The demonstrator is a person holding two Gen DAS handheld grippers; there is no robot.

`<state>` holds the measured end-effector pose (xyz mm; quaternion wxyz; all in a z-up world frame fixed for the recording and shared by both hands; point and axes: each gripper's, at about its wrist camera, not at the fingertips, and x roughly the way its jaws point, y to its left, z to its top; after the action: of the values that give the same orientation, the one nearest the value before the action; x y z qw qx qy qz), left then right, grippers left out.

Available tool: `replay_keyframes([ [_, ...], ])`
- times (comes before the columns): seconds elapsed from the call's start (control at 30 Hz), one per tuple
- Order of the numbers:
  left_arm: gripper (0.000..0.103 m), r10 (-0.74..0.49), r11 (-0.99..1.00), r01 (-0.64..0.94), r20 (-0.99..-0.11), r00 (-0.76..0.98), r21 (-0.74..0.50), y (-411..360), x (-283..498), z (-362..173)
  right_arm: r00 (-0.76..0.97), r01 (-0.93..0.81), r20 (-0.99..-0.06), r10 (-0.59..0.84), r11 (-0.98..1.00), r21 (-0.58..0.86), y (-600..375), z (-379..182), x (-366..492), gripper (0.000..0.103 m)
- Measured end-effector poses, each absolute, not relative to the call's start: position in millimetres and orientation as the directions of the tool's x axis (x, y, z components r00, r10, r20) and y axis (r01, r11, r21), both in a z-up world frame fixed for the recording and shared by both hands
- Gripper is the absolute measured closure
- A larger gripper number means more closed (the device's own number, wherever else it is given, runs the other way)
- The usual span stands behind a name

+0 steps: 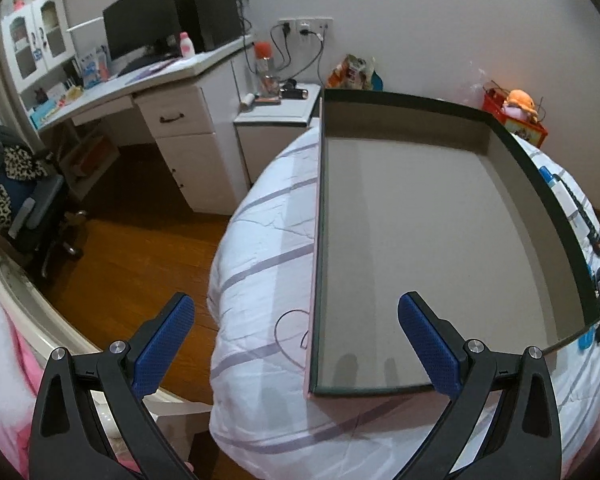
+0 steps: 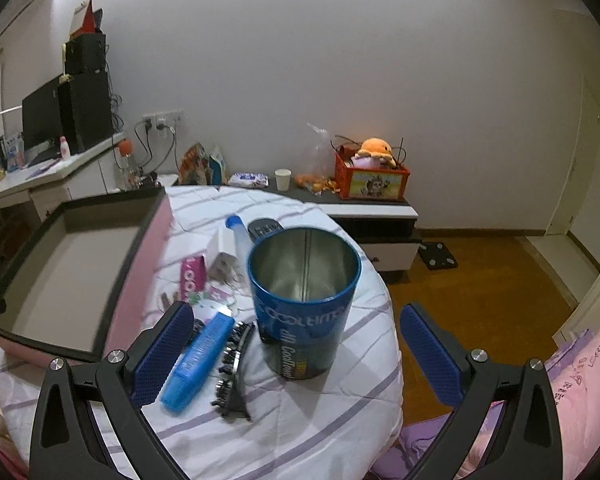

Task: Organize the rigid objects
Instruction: 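Move the right gripper to the blue metal can and grasp its rim, then carry the can into the tray and set it upright, opening the right gripper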

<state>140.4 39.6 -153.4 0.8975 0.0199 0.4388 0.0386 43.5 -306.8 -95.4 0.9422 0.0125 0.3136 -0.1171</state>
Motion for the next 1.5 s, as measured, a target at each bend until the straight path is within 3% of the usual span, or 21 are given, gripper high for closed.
replay_keyframes([
  [0.13,0.016,0.080,0.996,-0.024,-0.803,0.590,0.082,34.6,149.6,-159.5,0.772,0.238,-0.598,-0.216,0.970,-0.044,-317.6,-103.2,41.3,0.000],
  [0.2,0.026,0.070,0.997,-0.013,-0.811,0.580,0.077,33.0,153.3,-162.4,0.768,0.248,-0.601,-0.221,0.968,-0.040,-322.8,-105.8,41.7,0.000],
  [0.27,0.044,0.033,0.999,0.014,-0.824,0.565,0.050,29.8,156.9,-167.1,0.766,0.252,-0.606,-0.216,0.967,-0.027,-328.1,-108.7,42.3,0.000],
  [0.43,0.065,-0.027,0.998,0.057,-0.834,0.551,0.005,23.5,159.0,-168.7,0.772,0.241,-0.605,-0.197,0.971,-0.009,-331.4,-112.6,52.9,0.000],
  [0.67,0.075,-0.018,0.999,0.050,-0.827,0.562,0.013,28.1,154.2,-165.9,0.799,0.212,-0.579,-0.165,0.977,0.013,-329.9,-112.5,67.7,0.000],
  [0.9,0.078,-0.028,0.998,0.058,-0.821,0.570,0.005,32.9,149.4,-164.2,0.807,0.187,-0.576,-0.133,0.982,0.036,-332.6,-116.7,75.3,0.000],
  [0.97,0.078,-0.033,0.998,0.060,-0.821,0.570,0.001,33.6,148.3,-164.1,0.810,0.194,-0.573,-0.126,0.979,0.058,-335.4,-117.3,74.2,0.007],
  [1.03,0.078,-0.039,0.998,0.065,-0.822,0.568,-0.003,33.7,145.6,-164.0,0.801,0.183,-0.591,-0.098,0.979,0.085,-339.0,-119.3,75.0,0.035],
  [1.27,0.079,-0.055,0.996,0.088,-0.823,0.565,-0.007,33.3,137.4,-163.3,0.804,0.185,-0.583,-0.119,0.981,0.054,-337.7,-114.3,69.9,0.035],
  [1.5,0.081,-0.088,0.993,0.117,-0.820,0.566,-0.026,36.0,128.6,-163.5,0.861,0.154,-0.487,-0.146,0.988,-0.022,-310.4,-80.0,55.6,0.035],
])
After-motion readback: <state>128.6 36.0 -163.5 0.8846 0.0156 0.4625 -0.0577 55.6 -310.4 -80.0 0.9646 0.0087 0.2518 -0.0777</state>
